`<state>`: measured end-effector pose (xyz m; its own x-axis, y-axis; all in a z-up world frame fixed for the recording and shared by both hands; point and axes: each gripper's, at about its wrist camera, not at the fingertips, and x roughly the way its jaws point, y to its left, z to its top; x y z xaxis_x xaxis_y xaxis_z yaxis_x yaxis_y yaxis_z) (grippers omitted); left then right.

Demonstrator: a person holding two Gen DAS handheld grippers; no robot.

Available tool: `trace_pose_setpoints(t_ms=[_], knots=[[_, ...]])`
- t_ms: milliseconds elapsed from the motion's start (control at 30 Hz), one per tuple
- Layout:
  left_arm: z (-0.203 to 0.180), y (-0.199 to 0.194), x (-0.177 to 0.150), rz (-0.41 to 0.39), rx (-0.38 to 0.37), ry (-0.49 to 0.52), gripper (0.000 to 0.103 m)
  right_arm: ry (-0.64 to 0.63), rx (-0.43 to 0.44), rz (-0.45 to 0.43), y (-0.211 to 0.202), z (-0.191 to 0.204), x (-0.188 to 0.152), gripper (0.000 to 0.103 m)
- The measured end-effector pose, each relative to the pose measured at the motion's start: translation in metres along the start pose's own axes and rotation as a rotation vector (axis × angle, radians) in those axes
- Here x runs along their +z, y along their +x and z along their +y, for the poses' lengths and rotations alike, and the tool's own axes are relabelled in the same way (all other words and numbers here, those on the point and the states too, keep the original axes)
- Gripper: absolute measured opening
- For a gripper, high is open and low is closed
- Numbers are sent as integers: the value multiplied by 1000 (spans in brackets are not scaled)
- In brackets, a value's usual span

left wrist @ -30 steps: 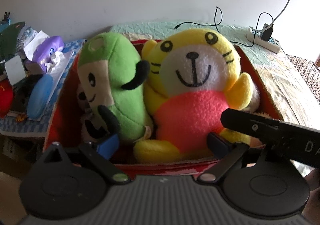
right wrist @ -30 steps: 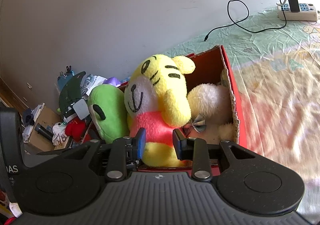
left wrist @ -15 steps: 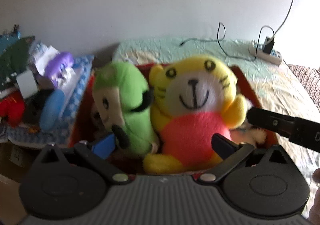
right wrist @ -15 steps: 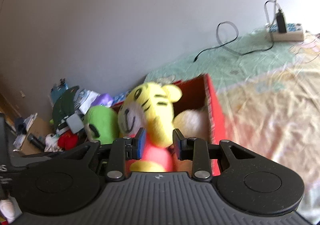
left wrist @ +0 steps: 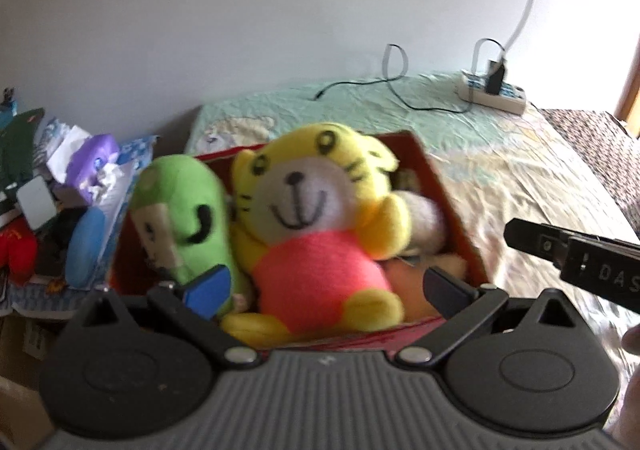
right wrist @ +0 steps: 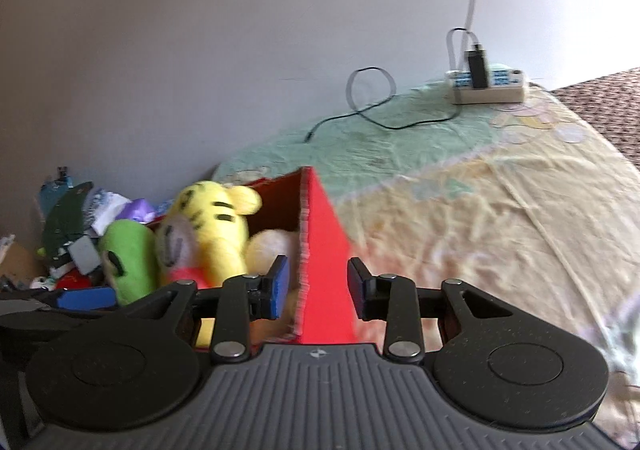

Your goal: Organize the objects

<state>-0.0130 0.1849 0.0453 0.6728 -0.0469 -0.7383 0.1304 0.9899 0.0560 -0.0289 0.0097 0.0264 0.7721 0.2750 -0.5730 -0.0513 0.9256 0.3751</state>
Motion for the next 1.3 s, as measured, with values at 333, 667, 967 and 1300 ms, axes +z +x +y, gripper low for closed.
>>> trace_pose_setpoints(t_ms=[333,667,967,1300], knots=[[-50,-6,-2,-20,-70,113,102,20,-189,3,-12,-30,0,39],[-84,-6,8,-39,-148,188,102,63,-327,24,-21,-58,4,41],[-111,-3,14,-51,-161,242,102,101,-409,31,-25,-79,7,46],[-124,6,18,-24,-171,254,102,120,-440,43,-21,-91,8,53]])
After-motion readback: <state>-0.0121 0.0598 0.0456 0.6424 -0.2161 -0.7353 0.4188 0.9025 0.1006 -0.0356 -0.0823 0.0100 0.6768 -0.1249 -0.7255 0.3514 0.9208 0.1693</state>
